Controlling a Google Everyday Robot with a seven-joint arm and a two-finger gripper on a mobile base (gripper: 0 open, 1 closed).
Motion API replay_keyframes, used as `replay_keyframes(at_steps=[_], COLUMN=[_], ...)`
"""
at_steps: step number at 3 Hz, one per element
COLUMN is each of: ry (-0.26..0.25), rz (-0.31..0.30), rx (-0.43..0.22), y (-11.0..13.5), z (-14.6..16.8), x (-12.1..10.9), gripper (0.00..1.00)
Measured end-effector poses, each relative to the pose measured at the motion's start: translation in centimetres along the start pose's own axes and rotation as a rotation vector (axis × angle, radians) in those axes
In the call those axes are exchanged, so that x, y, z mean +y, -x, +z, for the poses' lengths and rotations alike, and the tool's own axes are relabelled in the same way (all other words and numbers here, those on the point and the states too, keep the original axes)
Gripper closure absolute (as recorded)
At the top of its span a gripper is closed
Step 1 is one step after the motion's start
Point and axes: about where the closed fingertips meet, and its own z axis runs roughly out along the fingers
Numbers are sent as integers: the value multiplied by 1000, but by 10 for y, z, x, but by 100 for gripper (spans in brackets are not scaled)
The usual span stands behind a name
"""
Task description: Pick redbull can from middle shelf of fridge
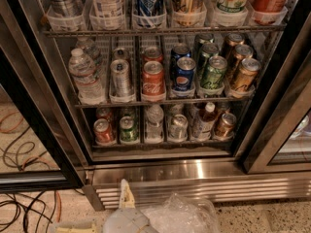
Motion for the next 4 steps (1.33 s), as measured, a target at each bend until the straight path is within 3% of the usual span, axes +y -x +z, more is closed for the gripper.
replay_keyframes(at_steps=[1, 2, 3, 4], ry=[-59, -114, -144, -155], rz=[-9, -21, -30, -39], rx=[-96, -187, -222, -234], y=[27, 69, 114, 164], z=[0, 7, 23, 52], x=[-26, -64, -96, -111], gripper=[0, 0, 0, 0])
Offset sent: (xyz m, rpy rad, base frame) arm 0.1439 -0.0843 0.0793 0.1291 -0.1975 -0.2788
